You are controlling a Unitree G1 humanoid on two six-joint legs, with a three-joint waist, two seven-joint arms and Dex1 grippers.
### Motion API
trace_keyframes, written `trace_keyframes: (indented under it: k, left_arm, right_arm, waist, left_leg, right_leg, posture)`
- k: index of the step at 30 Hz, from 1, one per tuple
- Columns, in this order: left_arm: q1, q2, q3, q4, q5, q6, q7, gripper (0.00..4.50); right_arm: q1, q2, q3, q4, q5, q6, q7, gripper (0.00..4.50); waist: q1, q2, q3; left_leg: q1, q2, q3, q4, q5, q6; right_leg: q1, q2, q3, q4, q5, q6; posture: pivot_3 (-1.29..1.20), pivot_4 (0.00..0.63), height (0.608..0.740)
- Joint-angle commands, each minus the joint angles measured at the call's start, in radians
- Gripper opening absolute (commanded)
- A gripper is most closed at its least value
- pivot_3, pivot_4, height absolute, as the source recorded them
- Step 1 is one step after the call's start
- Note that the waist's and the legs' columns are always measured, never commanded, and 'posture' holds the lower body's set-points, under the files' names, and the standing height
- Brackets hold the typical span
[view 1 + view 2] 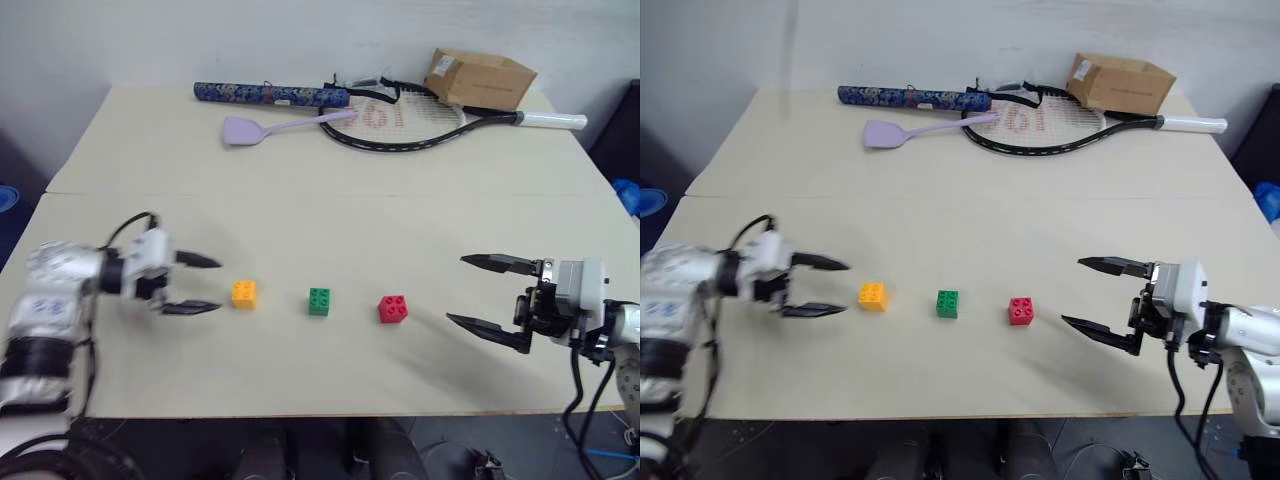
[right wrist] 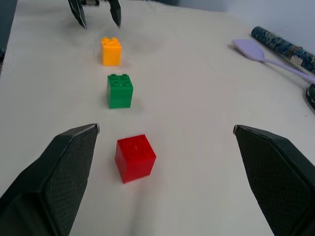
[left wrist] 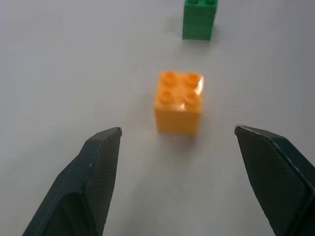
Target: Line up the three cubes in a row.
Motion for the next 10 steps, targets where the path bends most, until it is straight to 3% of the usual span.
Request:
trace_keyframes:
  k: [1,4,10]
  left_arm:
    - [0.094,0.031,0.124,-0.137,-0.072,0.079,0.060,3.88]
    - [0.169,0.046,0.180,-0.203,-0.068,0.113,0.110,3.88]
    - [0.248,0.018,0.209,-0.290,-0.083,0.149,0.176,3.88]
  right_arm:
    - [-0.021,-0.044,-0.044,0.028,0.019,-0.002,0.053,4.50]
    - [-0.058,-0.085,-0.044,0.091,-0.003,-0.017,0.107,4.50]
    - [-0.095,-0.069,-0.004,0.151,-0.056,-0.072,0.127,4.50]
  waist:
    - [0.007,0.000,0.000]
    - [0.021,0.000,0.000]
    - [0.026,0.000,0.000]
  left_leg:
    - [0.000,0.000,0.000,0.000,0.000,0.000]
    - [0.001,-0.002,-0.002,0.001,0.000,0.002]
    - [0.001,-0.002,-0.002,-0.001,0.000,0.001]
  right_leg:
    - [0.001,-0.001,0.001,0.000,0.000,0.000]
    - [0.002,-0.004,0.001,-0.002,0.000,0.000]
    - [0.001,-0.003,0.000,-0.001,0.000,0.000]
  posture:
    - [0.00,0.150,0.740]
    - [0.00,0.150,0.740]
    - [0.00,0.150,0.740]
